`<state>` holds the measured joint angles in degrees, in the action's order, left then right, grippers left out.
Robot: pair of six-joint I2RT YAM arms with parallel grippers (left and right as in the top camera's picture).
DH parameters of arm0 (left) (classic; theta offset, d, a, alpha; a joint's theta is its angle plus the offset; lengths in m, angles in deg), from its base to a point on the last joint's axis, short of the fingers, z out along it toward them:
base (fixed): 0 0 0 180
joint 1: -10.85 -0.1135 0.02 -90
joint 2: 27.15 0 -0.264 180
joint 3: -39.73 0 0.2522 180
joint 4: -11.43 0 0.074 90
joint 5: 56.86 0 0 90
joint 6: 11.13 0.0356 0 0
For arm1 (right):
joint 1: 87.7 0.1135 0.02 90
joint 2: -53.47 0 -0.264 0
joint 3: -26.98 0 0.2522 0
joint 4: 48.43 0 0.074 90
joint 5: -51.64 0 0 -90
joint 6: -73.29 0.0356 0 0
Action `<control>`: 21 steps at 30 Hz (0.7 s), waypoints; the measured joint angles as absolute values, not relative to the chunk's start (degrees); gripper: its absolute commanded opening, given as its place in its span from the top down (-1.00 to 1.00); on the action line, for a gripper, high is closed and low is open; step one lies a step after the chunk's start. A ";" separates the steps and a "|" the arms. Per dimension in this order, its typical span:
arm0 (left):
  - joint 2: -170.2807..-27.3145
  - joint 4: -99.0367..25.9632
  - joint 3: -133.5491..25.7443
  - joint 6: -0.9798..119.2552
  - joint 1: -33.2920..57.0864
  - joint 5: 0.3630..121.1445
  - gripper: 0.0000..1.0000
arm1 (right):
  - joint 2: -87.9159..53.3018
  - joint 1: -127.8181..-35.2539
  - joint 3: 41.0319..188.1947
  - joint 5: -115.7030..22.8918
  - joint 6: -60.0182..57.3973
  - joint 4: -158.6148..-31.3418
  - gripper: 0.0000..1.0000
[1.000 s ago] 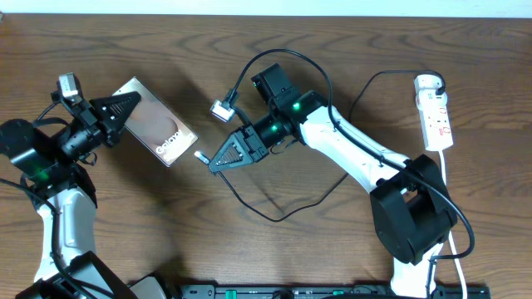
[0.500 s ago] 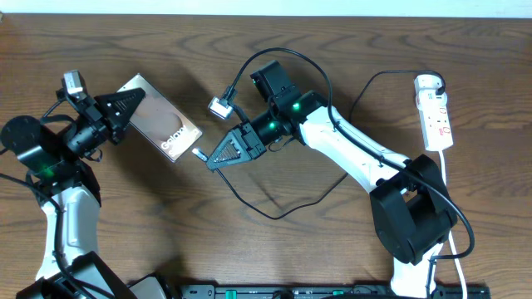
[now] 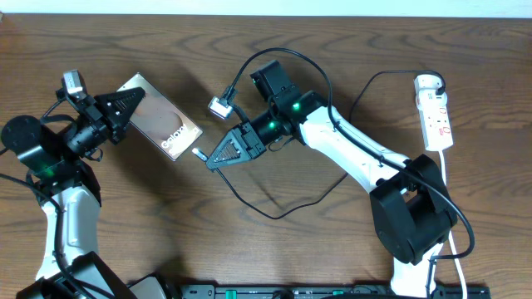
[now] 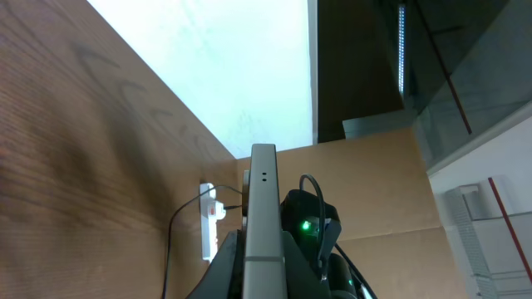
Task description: Plug charger to phone and switch on socket
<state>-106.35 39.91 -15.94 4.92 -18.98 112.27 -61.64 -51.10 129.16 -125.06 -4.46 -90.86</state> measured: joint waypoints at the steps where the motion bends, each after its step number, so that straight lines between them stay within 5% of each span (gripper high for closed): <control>1: -106.35 39.93 -15.94 4.92 -18.98 112.27 0.85 | -61.64 -51.10 129.16 -125.06 -4.44 -90.81 0.98; 21: -106.35 39.91 -15.94 4.92 -18.98 112.49 0.86 | -61.64 -51.10 129.16 -123.59 -1.38 -88.80 0.98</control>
<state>-106.35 39.91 -15.94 4.92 -18.98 112.49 -61.64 -51.10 129.16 -123.59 -1.38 -88.80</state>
